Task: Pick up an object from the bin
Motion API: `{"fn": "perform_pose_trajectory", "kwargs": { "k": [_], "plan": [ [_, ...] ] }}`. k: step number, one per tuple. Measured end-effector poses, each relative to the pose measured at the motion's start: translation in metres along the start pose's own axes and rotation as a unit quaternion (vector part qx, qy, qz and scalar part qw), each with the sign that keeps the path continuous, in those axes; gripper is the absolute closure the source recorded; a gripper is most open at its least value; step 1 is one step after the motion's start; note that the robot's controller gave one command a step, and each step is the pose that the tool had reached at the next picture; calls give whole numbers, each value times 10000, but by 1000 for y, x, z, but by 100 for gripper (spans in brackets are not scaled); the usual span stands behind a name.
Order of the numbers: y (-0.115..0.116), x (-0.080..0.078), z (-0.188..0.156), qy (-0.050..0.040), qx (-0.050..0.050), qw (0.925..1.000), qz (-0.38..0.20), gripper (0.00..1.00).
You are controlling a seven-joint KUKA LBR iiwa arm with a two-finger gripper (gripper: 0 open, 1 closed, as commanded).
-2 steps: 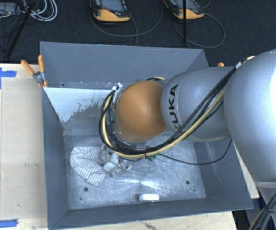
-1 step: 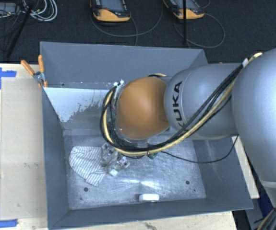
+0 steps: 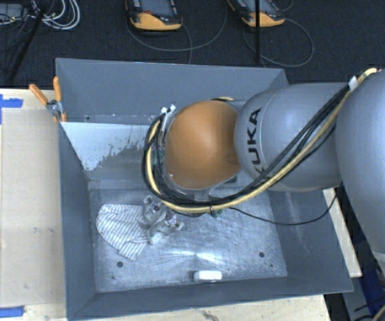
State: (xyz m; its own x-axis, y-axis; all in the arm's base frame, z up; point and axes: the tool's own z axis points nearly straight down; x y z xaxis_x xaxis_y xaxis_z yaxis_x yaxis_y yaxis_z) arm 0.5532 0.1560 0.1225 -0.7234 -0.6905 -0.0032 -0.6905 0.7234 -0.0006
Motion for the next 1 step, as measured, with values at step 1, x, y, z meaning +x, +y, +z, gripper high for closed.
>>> {"fn": "perform_pose_trajectory", "kwargs": {
  "k": [1],
  "plan": [
    [0,-1,-11,-10,7,10000,9,100]
  ]
}}
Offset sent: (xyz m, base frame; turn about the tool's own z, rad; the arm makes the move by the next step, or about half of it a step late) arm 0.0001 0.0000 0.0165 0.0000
